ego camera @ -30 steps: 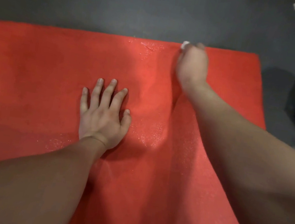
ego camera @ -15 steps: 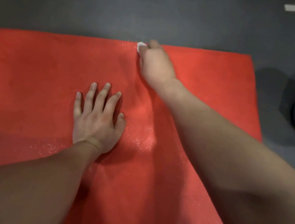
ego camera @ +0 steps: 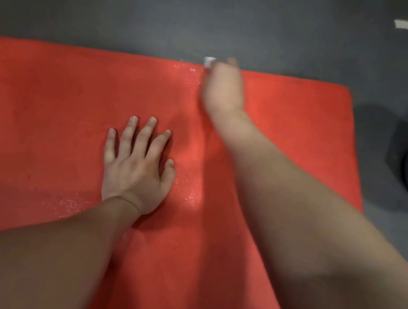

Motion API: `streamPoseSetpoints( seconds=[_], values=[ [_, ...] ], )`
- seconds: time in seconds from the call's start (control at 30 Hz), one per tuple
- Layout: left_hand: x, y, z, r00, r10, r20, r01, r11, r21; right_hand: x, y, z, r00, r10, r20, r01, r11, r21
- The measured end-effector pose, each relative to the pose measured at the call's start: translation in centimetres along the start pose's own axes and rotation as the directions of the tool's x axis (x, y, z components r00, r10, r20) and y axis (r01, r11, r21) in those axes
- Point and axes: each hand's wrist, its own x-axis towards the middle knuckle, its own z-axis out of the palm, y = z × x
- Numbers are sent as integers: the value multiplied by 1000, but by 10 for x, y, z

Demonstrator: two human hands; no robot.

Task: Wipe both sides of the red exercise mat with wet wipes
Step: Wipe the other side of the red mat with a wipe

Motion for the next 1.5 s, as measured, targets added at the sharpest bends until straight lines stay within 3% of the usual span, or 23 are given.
streamPoseSetpoints(
  seconds=[0.1, 0.17, 0.23, 0.3, 0.37, 0.43, 0.53, 0.6, 0.67, 0.73, 0.8, 0.9, 0.97, 1.03, 1.1, 1.2, 1.27, 1.3, 1.37, 1.43, 1.5],
  values=[
    [-1, -1, 0, 1000, 8, -19, -8, 1000, 0, -16, -52, 23, 935, -308, 173, 310, 950, 15],
    [-2, -2, 0, 1000, 7, -17, -7, 1000, -2, -13, -48, 24, 904, -373, 210, 376, 926, 25],
    [-2, -2, -1, 1000, 3, -9, -3, 1000, 3, 5, -22, 20, 952, -256, 167, 267, 962, -50],
    [-1, -1, -2, 1000, 2, 0, -2, 1000, 2, 20, 6, 12, 998, -53, 41, 59, 984, -169],
    [0, 0, -1, 1000, 2, 0, -2, 1000, 8, 17, 4, 6, 1000, 13, -18, -16, 988, -153],
    [0, 0, 1, 1000, 1, -8, -1, 1000, 10, 3, -27, 10, 990, -126, 57, 133, 983, -130],
    [-1, 0, 2, 1000, 7, -17, -7, 1000, 6, -21, -62, 21, 878, -401, 260, 414, 910, 5],
    [-1, -2, 1, 1000, 7, -22, -7, 1000, 10, -17, -52, 20, 848, -455, 271, 444, 890, 105],
    [-1, -2, 0, 1000, 2, -19, -2, 1000, 6, -2, -20, 15, 897, -396, 199, 402, 916, 10],
    [-1, -1, 0, 1000, 3, -7, -3, 1000, 6, 11, 18, 6, 980, -184, 74, 190, 978, -83],
    [-1, -1, -1, 1000, 6, 2, -6, 1000, 4, 9, 37, -3, 996, -84, -7, 83, 990, -112],
    [-1, -1, 0, 1000, -4, 11, 4, 1000, 8, -30, 20, 3, 954, -292, 64, 294, 956, -16],
    [-1, -1, 0, 1000, -9, 18, 9, 1000, 13, -62, 9, 3, 859, -485, 164, 475, 875, 98],
    [-1, -1, 1, 1000, -4, 29, 3, 1000, 20, -79, 15, -1, 769, -585, 256, 574, 809, 125],
    [-1, 0, 2, 999, -7, 43, 6, 1000, 20, -70, 34, -10, 789, -548, 276, 554, 830, 64],
    [-1, 0, 1, 998, -20, 56, 19, 1000, 18, -44, 64, -14, 946, -324, -3, 324, 946, 3],
    [-1, 0, 1, 998, -25, 62, 24, 1000, 19, -40, 66, -7, 985, -140, -99, 141, 990, 1],
    [-1, 1, 1, 998, -25, 64, 24, 1000, 20, -45, 60, -2, 986, -134, -96, 135, 991, 5],
    [-1, 1, 2, 998, -20, 56, 18, 1000, 19, -67, 40, 5, 959, -284, -20, 285, 957, 46],
    [-1, 0, 2, 999, -16, 47, 15, 1000, 21, -90, 26, 9, 869, -487, 87, 477, 871, 116],
    [-1, 0, 2, 999, -15, 44, 14, 1000, 23, -100, 30, 5, 807, -574, 138, 562, 819, 117]
  ],
)
